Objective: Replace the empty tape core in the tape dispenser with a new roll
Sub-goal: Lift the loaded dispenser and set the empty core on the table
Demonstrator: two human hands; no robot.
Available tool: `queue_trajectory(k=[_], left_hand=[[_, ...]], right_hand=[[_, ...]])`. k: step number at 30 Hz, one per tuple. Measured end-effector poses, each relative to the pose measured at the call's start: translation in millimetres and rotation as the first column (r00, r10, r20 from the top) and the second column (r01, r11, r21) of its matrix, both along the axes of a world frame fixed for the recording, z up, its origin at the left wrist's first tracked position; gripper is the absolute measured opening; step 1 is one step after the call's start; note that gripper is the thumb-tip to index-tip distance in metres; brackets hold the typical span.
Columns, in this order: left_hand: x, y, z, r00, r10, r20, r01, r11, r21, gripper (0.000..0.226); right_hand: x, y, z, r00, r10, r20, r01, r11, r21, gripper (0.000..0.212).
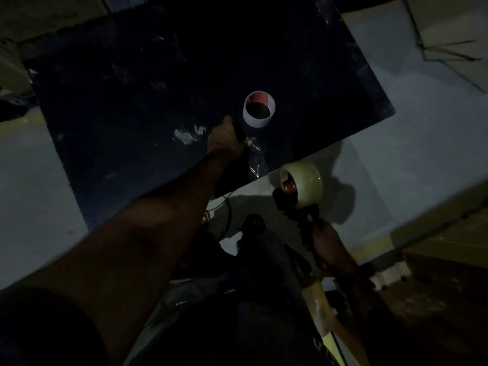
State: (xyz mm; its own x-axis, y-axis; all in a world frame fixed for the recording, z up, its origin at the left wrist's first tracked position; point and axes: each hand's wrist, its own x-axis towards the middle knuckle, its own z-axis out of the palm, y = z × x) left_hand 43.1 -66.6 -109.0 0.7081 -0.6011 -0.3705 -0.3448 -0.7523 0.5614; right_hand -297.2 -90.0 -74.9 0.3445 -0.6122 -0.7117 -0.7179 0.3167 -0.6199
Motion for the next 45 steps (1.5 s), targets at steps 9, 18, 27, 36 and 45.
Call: queue_trajectory(k=[9, 18, 27, 36, 45], left_hand=[[9, 37, 18, 0.998, 0.068, -0.014, -0.069, 0.992, -0.104, 0.042], [8, 62, 51, 0.966, 0.245, -0.087, -0.254, 0.96, -0.12, 0.034], [17, 95, 54, 0.836, 0.497, -0.232, -0.543, 0.808, -0.227, 0.027], [49, 132, 36, 0.782, 0.544, -0.303, -0.614, 0.755, -0.228, 0.022], [85, 161, 42, 0.745, 0.573, -0.341, -0.656, 0.722, -0.219, 0.023]], right_hand=[[22, -20, 63, 0.981, 0.121, 0.151, -0.114, 0.992, -0.06, 0.038], [60, -63, 83, 0.926, 0.373, 0.051, -0.341, 0.889, -0.306, 0.032], [118, -92, 82, 0.89, 0.436, 0.137, -0.404, 0.891, -0.208, 0.056], [193, -80, 80, 0.819, 0.572, 0.044, -0.537, 0.791, -0.294, 0.058], [254, -57, 51, 0.764, 0.645, -0.002, -0.606, 0.717, -0.345, 0.063]])
